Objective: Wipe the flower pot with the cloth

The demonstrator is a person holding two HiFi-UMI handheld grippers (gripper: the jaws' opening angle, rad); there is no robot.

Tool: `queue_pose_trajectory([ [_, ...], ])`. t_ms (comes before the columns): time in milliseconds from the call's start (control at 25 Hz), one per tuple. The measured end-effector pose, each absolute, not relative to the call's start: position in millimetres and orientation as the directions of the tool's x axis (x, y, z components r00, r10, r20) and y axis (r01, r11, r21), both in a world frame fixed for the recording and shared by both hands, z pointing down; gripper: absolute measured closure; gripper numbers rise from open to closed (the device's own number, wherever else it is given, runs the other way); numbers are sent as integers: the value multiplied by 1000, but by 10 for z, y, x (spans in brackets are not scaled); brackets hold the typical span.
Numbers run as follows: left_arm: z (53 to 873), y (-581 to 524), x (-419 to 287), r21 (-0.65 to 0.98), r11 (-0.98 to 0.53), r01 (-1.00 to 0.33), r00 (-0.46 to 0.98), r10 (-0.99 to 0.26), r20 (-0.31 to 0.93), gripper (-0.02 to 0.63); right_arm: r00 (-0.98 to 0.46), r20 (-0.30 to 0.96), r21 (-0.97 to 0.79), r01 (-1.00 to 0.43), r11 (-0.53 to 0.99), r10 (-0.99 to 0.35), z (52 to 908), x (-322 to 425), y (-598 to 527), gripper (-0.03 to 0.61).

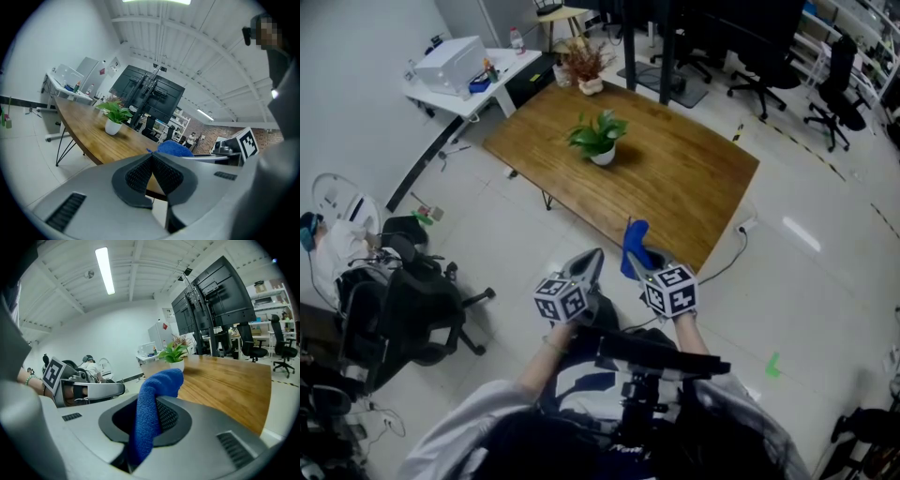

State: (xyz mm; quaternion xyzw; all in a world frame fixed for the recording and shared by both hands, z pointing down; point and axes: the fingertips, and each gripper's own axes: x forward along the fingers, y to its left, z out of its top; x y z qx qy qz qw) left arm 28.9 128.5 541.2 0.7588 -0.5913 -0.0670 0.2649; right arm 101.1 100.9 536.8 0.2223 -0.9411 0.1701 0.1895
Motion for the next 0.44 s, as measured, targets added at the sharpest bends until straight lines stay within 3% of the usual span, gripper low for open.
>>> queue_pose_trajectory([
  [440,5483,1431,236,484,-157,-861,295,-929,224,607,-833,431,-241,-477,845,-347,5390,939,1141,511],
])
